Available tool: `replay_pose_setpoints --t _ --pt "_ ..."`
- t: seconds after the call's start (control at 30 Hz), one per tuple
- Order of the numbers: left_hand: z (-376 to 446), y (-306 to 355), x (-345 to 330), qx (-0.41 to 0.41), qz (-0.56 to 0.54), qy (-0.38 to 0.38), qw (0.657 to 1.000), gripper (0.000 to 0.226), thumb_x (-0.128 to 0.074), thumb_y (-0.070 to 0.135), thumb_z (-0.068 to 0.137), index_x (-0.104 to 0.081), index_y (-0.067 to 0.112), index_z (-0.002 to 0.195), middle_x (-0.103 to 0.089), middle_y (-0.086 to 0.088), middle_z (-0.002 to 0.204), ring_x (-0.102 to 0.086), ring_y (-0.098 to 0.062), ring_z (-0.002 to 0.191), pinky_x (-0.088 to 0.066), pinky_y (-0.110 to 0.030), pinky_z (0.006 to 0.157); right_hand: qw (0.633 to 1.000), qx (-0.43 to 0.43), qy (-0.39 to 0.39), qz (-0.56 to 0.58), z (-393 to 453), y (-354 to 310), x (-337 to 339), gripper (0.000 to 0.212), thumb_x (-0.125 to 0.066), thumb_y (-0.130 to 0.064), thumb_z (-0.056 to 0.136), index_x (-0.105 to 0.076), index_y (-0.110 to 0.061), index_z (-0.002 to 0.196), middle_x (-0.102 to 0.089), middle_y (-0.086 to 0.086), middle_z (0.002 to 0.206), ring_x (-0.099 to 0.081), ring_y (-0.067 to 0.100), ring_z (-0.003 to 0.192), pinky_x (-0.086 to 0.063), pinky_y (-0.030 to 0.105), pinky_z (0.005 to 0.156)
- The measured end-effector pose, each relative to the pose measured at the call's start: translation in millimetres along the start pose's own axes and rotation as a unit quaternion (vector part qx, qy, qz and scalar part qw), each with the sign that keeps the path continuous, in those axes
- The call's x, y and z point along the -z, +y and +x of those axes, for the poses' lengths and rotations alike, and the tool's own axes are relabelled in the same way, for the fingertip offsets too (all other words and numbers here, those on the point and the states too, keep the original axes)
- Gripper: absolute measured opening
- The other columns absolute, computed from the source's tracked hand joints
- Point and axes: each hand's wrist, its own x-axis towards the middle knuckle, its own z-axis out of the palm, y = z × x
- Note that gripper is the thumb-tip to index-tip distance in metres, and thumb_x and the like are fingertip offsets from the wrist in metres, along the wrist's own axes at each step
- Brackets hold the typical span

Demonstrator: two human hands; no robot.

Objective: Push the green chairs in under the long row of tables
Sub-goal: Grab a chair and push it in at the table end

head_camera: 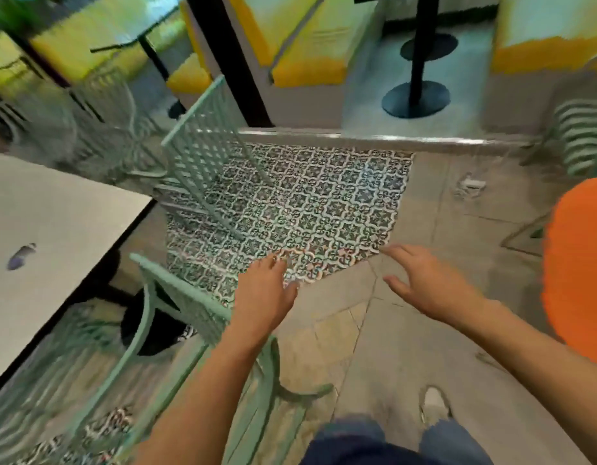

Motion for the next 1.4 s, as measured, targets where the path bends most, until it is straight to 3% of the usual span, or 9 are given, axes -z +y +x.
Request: replay_pose_setpoints --t 0.17,0.4,0.53,0.7,0.8,0.97,1.2,1.33,1.4 --pt "34.3 -18.6 12.1 0.179 -0.067 0.003 0.982 0.04 -0.057 0.039 0.09 -0.06 0.015 0.121 -0.059 -0.006 0.113 -0.054 -0.026 0.107 -0.044 -0.037 0.085 0.989 0.127 -0.068 0.01 110.0 -17.2 17.5 0.052 -0.051 -0.04 0.095 -0.04 -0.026 0.144 -0.048 -0.002 0.14 -0.042 0.017 0.128 -0.035 0.031 0.103" --pt "55.6 -81.8 -22.9 0.414 -0.113 0.05 0.902 0.042 -0.061 0.035 0.086 -0.058 0.015 0.123 -0.058 -0.006 0.116 -0.053 -0.029 0.111 -0.047 -0.042 0.089 0.964 0.237 -0.123 0.014 241.2 -67.1 -18.2 0.054 -0.05 -0.04 0.095 -0.034 -0.029 0.146 -0.046 -0.004 0.142 -0.043 0.016 0.129 -0.039 0.034 0.102" --pt "64.6 -123.8 -50.0 0.489 -0.124 0.042 0.862 0.035 -0.069 0.028 0.081 -0.063 0.005 0.107 -0.061 -0.015 0.104 -0.057 -0.037 0.099 -0.049 -0.044 0.08 0.919 0.346 -0.183 -0.037 308.8 -119.4 -53.6 0.054 -0.049 -0.039 0.096 -0.035 -0.025 0.146 -0.044 -0.002 0.144 -0.041 0.019 0.129 -0.034 0.032 0.105" --pt "50.7 -147.3 -56.7 0.582 -0.132 0.0 0.802 0.034 -0.065 0.031 0.083 -0.063 0.009 0.109 -0.063 -0.015 0.099 -0.06 -0.037 0.09 -0.05 -0.041 0.073 0.84 0.485 -0.233 -0.073 355.5 -194.2 -78.6 0.055 -0.049 -0.039 0.095 -0.036 -0.023 0.146 -0.046 -0.001 0.141 -0.043 0.021 0.127 -0.036 0.033 0.103" --pt "41.8 -166.7 -57.1 0.655 -0.145 0.01 0.742 0.046 -0.064 0.032 0.085 -0.057 0.008 0.123 -0.059 -0.016 0.117 -0.057 -0.036 0.105 -0.047 -0.042 0.086 0.764 0.586 -0.255 -0.083 379.4 -249.1 -105.9 0.052 -0.049 -0.036 0.094 -0.04 -0.02 0.143 -0.049 0.002 0.137 -0.045 0.024 0.124 -0.035 0.034 0.101" --pt "44.2 -166.7 -68.0 0.761 -0.15 -0.007 0.632 0.058 -0.051 0.048 0.091 -0.043 0.02 0.14 -0.049 -0.005 0.136 -0.049 -0.027 0.12 -0.044 -0.037 0.093 0.575 0.749 -0.305 -0.12 401.9 -319.6 -185.2 0.049 -0.062 -0.03 0.083 -0.055 -0.012 0.128 -0.059 0.01 0.121 -0.055 0.032 0.113 -0.044 0.043 0.097" --pt "88.4 -146.6 -71.6 0.859 -0.197 -0.007 0.473 0.062 -0.046 0.06 0.091 -0.041 0.023 0.141 -0.047 0.002 0.137 -0.048 -0.025 0.122 -0.044 -0.038 0.095 0.338 0.86 -0.353 -0.15 414.9 -393.3 -256.4 0.048 -0.052 -0.033 0.09 -0.048 -0.016 0.134 -0.048 0.008 0.134 -0.039 0.029 0.13 -0.029 0.041 0.11" --pt "108.8 -139.8 -80.2 0.881 -0.219 -0.036 0.417 0.06 -0.043 0.065 0.089 -0.045 0.025 0.134 -0.052 0.002 0.128 -0.052 -0.025 0.116 -0.044 -0.038 0.09 0.233 0.883 -0.357 -0.199 425.4 -414.6 -290.3 0.052 -0.049 -0.043 0.092 -0.046 -0.019 0.138 -0.048 0.005 0.137 -0.039 0.027 0.13 -0.026 0.039 0.111" --pt "113.3 -136.9 -85.3 0.888 -0.233 -0.039 0.394 0.059 -0.042 0.066 0.09 -0.047 0.024 0.132 -0.055 0.001 0.124 -0.054 -0.025 0.111 -0.045 -0.038 0.088 0.201 0.89 -0.349 -0.214 427.3 -423.6 -302.7 0.054 -0.043 -0.052 0.094 -0.043 -0.023 0.14 -0.048 0.001 0.137 -0.041 0.023 0.128 -0.027 0.037 0.109"
